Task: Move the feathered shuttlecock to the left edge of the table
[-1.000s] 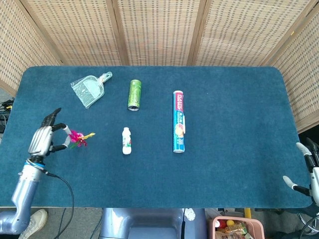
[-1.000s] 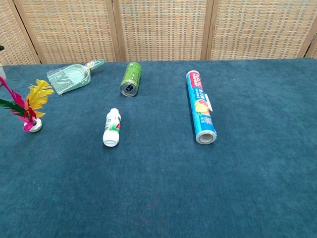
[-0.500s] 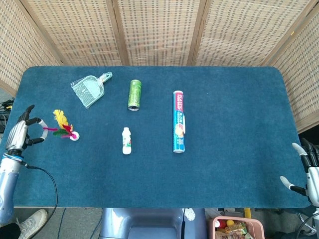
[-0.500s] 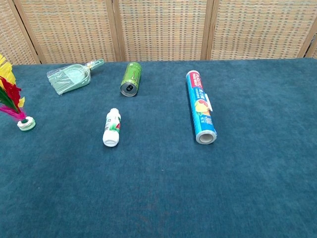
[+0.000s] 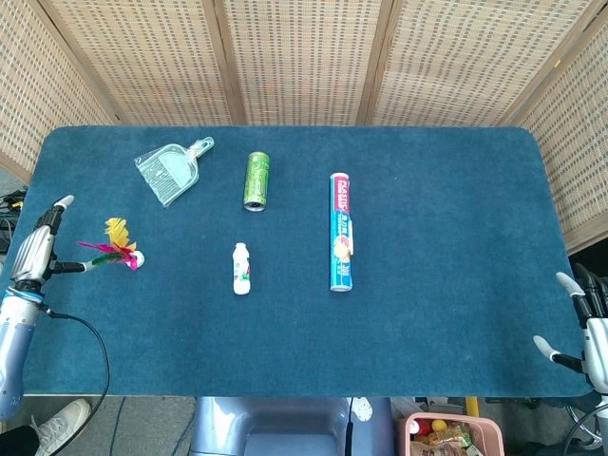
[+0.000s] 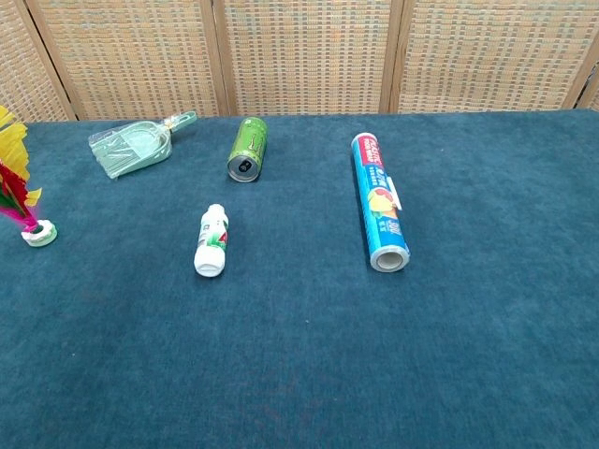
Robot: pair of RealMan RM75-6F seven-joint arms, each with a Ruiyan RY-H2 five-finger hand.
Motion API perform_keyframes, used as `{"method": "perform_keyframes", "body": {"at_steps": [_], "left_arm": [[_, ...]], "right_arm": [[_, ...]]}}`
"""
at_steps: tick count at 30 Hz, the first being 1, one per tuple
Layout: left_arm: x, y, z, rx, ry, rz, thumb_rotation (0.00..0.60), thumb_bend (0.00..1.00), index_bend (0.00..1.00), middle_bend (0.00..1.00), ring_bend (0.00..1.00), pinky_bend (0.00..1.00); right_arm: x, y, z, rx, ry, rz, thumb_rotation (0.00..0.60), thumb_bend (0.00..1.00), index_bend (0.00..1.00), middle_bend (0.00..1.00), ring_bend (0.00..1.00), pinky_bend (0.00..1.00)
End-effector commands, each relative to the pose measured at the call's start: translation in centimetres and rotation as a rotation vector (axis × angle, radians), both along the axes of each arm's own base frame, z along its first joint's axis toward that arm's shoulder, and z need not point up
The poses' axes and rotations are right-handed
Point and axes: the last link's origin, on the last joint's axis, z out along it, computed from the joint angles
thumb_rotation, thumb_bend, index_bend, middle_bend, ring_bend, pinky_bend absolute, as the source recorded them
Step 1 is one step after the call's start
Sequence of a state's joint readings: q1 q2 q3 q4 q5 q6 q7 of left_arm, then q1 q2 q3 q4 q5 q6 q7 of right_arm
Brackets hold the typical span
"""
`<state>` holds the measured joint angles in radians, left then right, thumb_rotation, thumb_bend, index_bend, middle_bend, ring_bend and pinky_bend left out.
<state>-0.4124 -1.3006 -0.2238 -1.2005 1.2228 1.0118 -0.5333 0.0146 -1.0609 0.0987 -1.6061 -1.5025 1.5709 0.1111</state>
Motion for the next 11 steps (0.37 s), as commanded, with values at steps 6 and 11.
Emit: {"method": "perform_keyframes", "body": {"at_steps": [6, 11], "left_arm": [[2.2, -5.6, 3.9, 0.123, 0.166, -0.139, 0.600, 0.00, 0.00, 0.00, 0.00, 0.00], [3.4, -11.8, 4.8, 0.088, 0.428, -0.114, 0.600, 0.00, 0.00, 0.00, 0.00, 0.00]], "right_arm": [[0.1, 0.2, 0.3, -0.011, -0.004, 0.008, 0.600, 0.00, 0.00, 0.00, 0.00, 0.00], [0.1, 0.3, 0.4, -0.019, -0.005, 0.010, 0.600, 0.00, 0.00, 0.00, 0.00, 0.00]]}}
